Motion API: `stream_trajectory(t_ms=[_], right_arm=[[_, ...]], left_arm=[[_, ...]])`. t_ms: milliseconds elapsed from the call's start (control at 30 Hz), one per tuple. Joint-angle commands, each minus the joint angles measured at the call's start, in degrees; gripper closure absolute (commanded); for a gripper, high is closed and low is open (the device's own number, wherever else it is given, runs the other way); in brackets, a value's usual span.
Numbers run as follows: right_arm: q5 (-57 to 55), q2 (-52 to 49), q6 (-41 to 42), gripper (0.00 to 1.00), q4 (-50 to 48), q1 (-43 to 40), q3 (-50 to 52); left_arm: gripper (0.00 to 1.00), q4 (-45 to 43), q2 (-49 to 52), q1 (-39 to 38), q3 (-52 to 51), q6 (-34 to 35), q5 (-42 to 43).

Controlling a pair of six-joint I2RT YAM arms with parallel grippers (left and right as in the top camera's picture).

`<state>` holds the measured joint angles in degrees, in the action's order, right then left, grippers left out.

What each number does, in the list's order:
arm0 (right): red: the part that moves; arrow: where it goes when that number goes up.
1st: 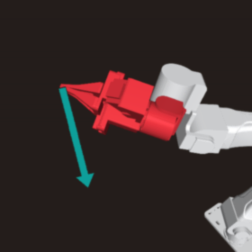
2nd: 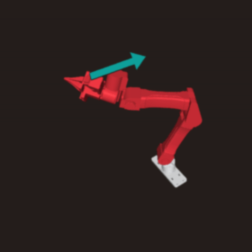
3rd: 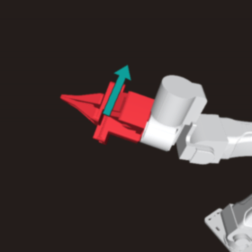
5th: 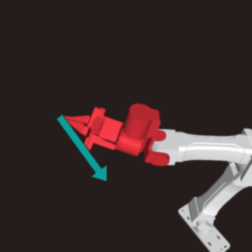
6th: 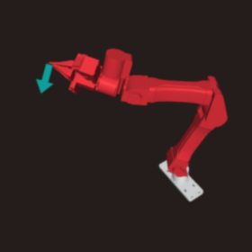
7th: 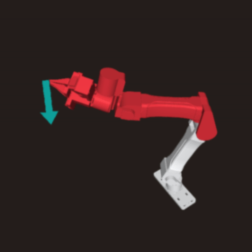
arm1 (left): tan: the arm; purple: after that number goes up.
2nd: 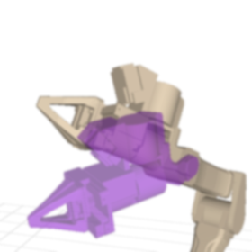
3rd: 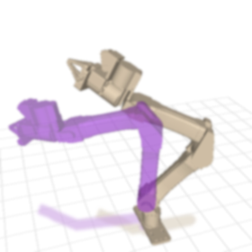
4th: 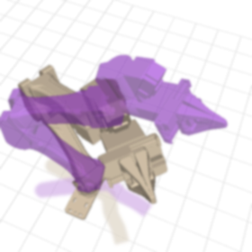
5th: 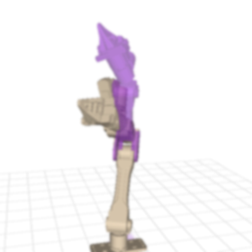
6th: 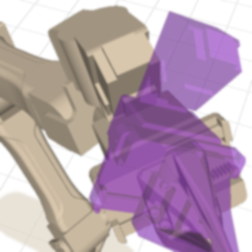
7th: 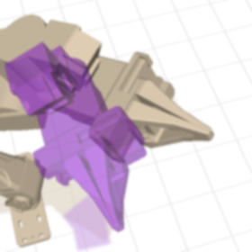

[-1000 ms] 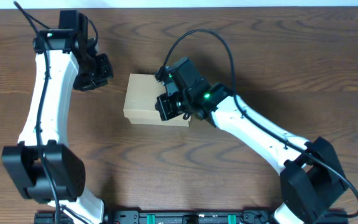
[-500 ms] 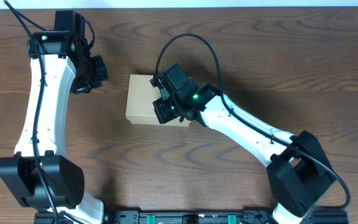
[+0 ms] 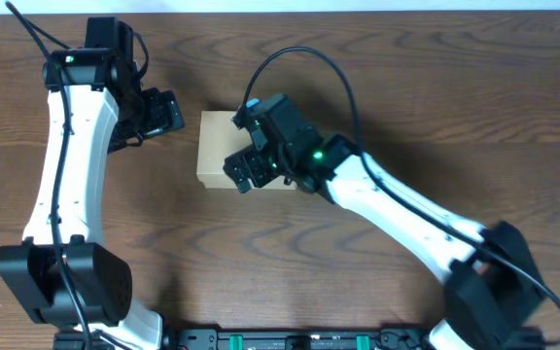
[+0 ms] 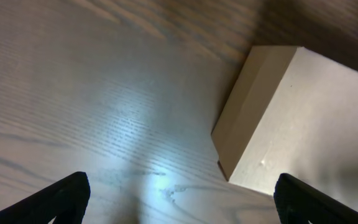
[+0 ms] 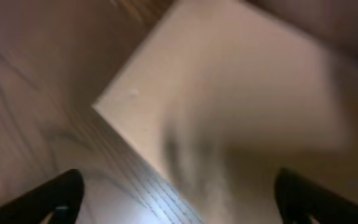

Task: Pack container

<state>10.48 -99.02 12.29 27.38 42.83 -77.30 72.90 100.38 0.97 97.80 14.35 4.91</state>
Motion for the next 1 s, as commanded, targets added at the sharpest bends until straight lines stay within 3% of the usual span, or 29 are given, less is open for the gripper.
stream_trajectory(t_ms=[0,367,700,967], right_arm=[[-1.03,5.75,-2.91,0.01,1.84,-1.25,-0.02],[-2.73,22.73,-11.02,0.01,22.23,-12.76,2.34],[-1.92,58.05,-15.58,0.01,24.79,-28.87,26.08],[-2.75,67.78,-11.06,0.01,24.94,-29.79,31.82]], left_arm=[[0.04,1.25,-2.54,0.17,1.51,0.02,-0.83],[0.05,8.52,-16.52,0.68,0.13,-0.02,-0.92],[0.05,2.21,-49.0,2.45,-25.11,0.5,-0.24],[0.05,2.01,-67.76,2.45,-34.49,4.66,1.09]])
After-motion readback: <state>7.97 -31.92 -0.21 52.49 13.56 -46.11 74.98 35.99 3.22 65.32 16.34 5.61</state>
